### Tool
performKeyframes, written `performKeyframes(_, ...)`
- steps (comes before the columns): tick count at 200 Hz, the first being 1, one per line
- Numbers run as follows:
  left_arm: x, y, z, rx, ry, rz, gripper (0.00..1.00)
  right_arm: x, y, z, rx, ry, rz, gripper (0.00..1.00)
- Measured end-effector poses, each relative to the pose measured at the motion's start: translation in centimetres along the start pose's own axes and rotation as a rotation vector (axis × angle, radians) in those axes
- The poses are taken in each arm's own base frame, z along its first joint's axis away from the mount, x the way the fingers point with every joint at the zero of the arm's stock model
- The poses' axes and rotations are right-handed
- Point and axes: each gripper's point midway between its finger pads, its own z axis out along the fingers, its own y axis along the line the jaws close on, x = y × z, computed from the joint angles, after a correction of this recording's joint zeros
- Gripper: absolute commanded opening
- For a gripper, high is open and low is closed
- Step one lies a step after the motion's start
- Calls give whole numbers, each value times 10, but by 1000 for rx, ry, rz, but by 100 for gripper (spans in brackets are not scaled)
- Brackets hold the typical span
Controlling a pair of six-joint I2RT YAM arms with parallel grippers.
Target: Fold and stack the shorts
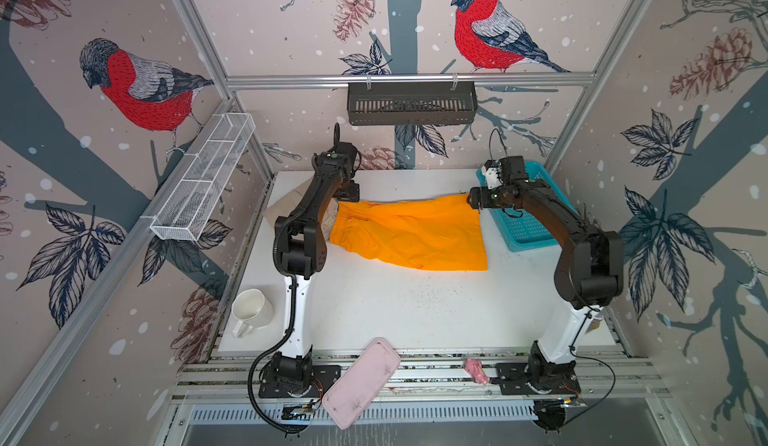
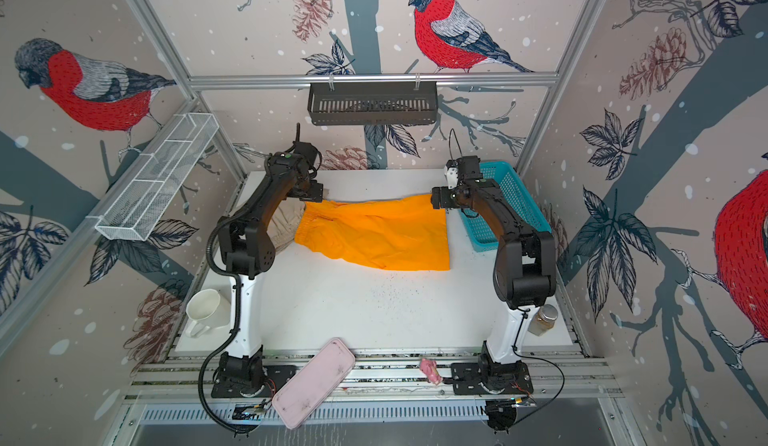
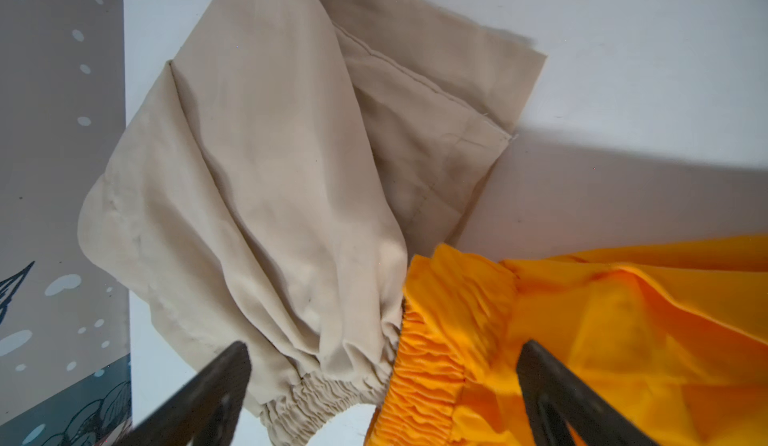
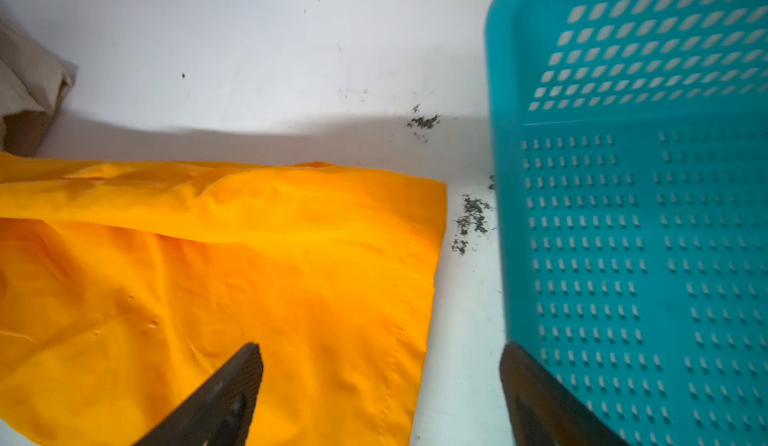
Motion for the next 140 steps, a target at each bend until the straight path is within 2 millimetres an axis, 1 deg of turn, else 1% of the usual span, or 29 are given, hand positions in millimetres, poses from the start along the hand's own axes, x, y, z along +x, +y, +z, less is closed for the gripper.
performKeyframes(14,1,5,-17,70,-34,-30,99,-3,4,-23,8,-55,11,95)
performKeyframes(26,5,11,-32,132,-64,-68,99,6,19,-37,-1,-72,10,94)
performKeyframes(36,10,16,-41,172,-87,-101,99,20,40,-41,-25,-71,-13,94)
performKeyframes(49,15,22,-49,206,-117,-142,99,46,80,-39,-85,-43,-80,94)
performKeyframes(65,22,23,-58,256,-149,-169,99,83,135,-29,-182,15,-175,94)
performKeyframes(71,25,22,-61,272,-162,-182,99,94,152,-24,-211,36,-207,94)
performKeyframes(81,29,22,-67,297,-183,-193,99,108,174,-15,-244,65,-250,94)
performKeyframes(94,37,18,-76,341,-210,-207,99,124,201,3,-274,101,-300,94)
performKeyframes(111,45,18,-86,374,-249,-218,99,139,231,27,-305,139,-354,94)
performKeyframes(124,52,18,-93,395,-274,-224,99,148,248,42,-329,153,-381,92)
performKeyframes(128,53,18,-95,399,-285,-224,99,151,252,45,-340,161,-385,89)
performKeyframes(136,56,19,-100,404,-305,-226,99,156,256,51,-348,169,-391,79)
performKeyframes(140,57,20,-102,408,-315,-232,99,158,257,54,-349,173,-393,76)
